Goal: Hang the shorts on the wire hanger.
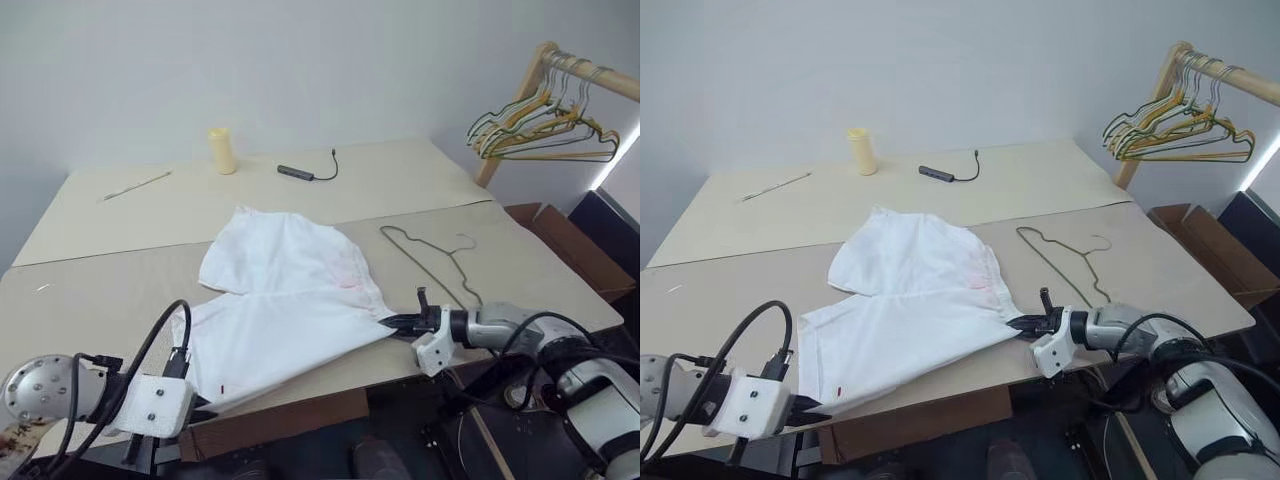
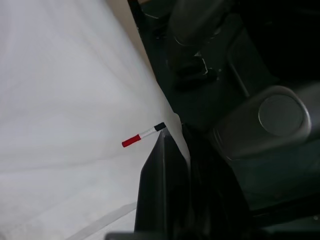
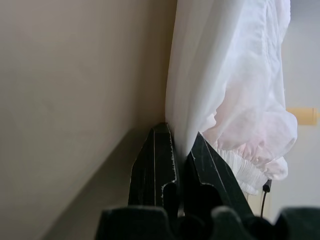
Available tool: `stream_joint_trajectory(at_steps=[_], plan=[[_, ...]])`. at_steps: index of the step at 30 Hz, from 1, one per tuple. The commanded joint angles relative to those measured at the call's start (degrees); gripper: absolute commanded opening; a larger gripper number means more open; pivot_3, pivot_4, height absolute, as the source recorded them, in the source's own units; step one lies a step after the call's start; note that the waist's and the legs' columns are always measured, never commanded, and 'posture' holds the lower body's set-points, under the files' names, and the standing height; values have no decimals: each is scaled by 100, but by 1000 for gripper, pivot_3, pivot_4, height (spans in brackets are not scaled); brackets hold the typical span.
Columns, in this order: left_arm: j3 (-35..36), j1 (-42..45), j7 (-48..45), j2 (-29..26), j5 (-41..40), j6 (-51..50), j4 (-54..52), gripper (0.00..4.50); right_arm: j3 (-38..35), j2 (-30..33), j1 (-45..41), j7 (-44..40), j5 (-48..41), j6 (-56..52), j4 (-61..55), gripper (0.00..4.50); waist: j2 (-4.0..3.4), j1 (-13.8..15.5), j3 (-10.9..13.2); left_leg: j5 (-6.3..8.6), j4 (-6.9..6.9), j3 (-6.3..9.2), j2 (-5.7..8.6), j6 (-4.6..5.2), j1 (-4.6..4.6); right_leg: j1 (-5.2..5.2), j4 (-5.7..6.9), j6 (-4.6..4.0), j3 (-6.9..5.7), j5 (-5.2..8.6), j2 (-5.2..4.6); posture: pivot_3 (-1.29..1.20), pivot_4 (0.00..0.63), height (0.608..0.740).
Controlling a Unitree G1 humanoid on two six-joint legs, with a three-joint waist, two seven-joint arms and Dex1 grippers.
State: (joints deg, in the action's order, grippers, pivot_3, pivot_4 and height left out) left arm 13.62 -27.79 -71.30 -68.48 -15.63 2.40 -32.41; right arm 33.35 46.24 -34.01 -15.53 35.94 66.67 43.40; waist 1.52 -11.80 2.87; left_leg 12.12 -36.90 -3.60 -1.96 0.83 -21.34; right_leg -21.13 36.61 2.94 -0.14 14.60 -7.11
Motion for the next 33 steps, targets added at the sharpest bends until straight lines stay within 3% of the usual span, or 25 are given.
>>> stream_joint_trajectory(at_steps=[1,3,4,9,14,17,20,22,25,30,33], plan=[[194,-62,-218,15,-107,-125,-149,20,-388,334,185,-354,-434,-353,-268,0,3,2,2,0,0,0,0,0,1,1,-1,0,0,1,0,-157,35,740],[151,-34,-245,48,-94,-159,-116,20,-448,406,396,-681,-823,-496,-543,0,6,5,4,0,0,-1,-1,0,2,1,0,-4,0,3,0,-161,36,740],[130,4,-275,63,-106,-157,-67,469,-465,456,517,-908,-1107,-594,-730,632,6,6,4,0,0,0,-1,0,4,2,1,-6,0,6,2,-160,37,740],[302,216,-574,192,-293,68,375,1938,-635,1026,1352,-2100,-2837,-1394,-2198,2229,9,99,10,6,1,-3,-4,2,2,2,-2,-26,-1,24,-1,-150,41,740],[704,970,-485,477,-975,-207,893,3532,-1450,1859,2355,-3033,-4937,-3323,-3787,3948,0,291,25,12,0,-7,-13,-4,3,-3,3,-34,-2,43,2,-140,43,740],[689,1751,175,906,-1581,-880,919,4463,-2297,1953,2559,-3045,-6052,-4846,-4130,3955,3,383,31,23,-1,-14,-18,-23,4,-3,2,-8,2,59,1,-144,43,740],[514,2576,1034,1382,-2268,-1844,783,4463,-2886,1716,2256,-2543,-6236,-6329,-3843,3955,9,476,32,24,-4,-16,-24,-25,5,-4,4,-5,2,54,8,-150,41,740],[291,3093,1427,1615,-2660,-2445,708,4463,-2831,1557,1825,-2115,-5723,-7398,-3332,3955,11,499,30,23,-4,-16,-21,-23,2,-7,2,34,2,32,11,-150,41,740],[7,3658,1777,1735,-3113,-3233,585,4463,-2574,1239,1185,-1628,-5035,-8724,-2698,3955,13,504,26,18,-4,-22,-3,-14,-14,-16,-4,-4,1,7,12,-186,27,740],[-231,4005,1956,1854,-3299,-3701,372,4463,-2377,833,651,-1831,-4502,-9717,-2043,3955,6,447,21,12,-7,-23,6,-5,-112,-114,3,0,14,2,20,-186,22,740],[-309,4053,1928,1883,-3295,-3792,309,4463,-2246,776,534,-2297,-4365,-10084,-1750,3955,4,418,20,16,-7,-27,5,-1,-113,-117,-3,2,20,3,26,-182,17,740]])
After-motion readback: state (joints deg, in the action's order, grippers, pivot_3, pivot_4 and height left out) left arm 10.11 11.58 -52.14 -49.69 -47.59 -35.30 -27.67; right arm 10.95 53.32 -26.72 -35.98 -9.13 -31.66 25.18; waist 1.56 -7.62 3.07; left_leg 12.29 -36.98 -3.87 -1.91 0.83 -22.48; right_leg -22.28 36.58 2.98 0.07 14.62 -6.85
